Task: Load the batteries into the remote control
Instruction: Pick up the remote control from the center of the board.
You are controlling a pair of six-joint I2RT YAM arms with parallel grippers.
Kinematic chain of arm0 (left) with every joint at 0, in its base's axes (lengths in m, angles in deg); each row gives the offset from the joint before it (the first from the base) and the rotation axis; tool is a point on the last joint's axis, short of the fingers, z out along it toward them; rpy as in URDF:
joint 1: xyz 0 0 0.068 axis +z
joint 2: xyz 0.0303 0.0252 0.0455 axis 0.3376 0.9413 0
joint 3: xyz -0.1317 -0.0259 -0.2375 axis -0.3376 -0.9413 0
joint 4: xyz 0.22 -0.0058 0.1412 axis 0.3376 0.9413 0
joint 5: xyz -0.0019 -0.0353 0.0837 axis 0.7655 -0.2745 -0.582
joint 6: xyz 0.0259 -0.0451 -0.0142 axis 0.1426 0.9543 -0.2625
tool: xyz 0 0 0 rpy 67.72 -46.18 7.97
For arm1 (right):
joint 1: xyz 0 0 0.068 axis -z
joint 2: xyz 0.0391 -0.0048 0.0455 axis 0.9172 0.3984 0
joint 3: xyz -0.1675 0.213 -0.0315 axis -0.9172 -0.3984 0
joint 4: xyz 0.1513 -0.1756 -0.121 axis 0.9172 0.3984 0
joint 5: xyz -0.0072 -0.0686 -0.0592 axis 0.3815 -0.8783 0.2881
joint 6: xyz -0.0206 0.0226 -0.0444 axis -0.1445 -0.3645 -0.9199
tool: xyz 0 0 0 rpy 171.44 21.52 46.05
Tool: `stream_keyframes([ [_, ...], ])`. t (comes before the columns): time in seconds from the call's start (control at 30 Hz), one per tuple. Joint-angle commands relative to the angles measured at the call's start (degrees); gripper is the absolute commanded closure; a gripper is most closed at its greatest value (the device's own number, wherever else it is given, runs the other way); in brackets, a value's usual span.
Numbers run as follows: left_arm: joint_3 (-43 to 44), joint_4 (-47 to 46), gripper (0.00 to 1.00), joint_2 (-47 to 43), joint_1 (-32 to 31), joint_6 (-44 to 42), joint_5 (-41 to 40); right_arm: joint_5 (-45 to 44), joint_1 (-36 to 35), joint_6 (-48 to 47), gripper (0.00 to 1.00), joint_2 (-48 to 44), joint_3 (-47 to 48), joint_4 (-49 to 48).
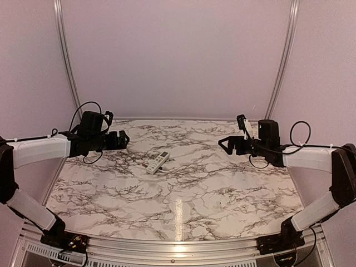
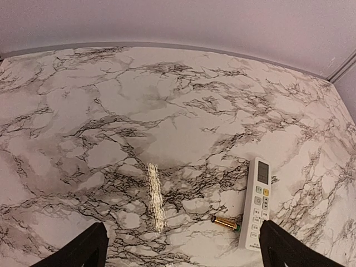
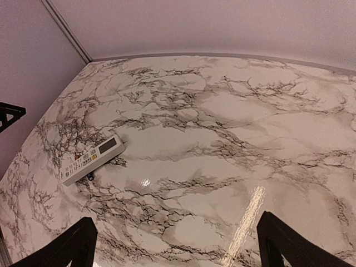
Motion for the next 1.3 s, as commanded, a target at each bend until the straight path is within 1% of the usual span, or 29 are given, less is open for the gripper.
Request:
stream_keyframes([
  [0.0,3.8,3.9,0.01,2.2,-1.0,-3.8,1.2,-0.1,-0.8,-0.6,0.01,-0.2,1.6,1.5],
  [0.07,6.2,6.1,0.01,3.8,-2.4,-5.0,1.4,0.2,-0.8,-0.5,0.01,0.7,2.7,2.6],
  [0.13,9.1,9.0,0.01,6.3,-4.8,-7.1,-0.3,1.9,-0.8,-0.7,0.01,1.3,3.1,2.6],
  [0.27,12.9,11.7,0.01,12.0,-9.6,-9.9,-2.5,4.0,-0.9,-0.3,0.01,0.6,1.6,-1.1],
  [0.4,15.9,13.3,0.01,16.4,-14.1,-10.1,-4.7,3.9,-0.9,0.2,0.01,0.6,1.5,-2.1],
  [0.57,21.4,16.0,0.06,22.1,-18.5,-10.9,-8.2,5.0,-0.9,0.1,0.01,1.5,1.6,-2.6],
  [0.77,26.4,18.7,0.17,27.5,-19.7,-11.0,-11.5,4.4,-0.9,-0.8,0.01,1.2,1.2,-1.7],
  [1.03,29.5,20.0,0.22,31.5,-19.9,-10.3,-13.8,4.0,-0.9,-1.0,0.01,0.7,-0.4,-1.8],
  [1.27,32.6,21.1,0.29,35.2,-19.8,-9.7,-13.0,4.3,-0.9,-0.7,0.01,0.7,-0.8,-1.9],
])
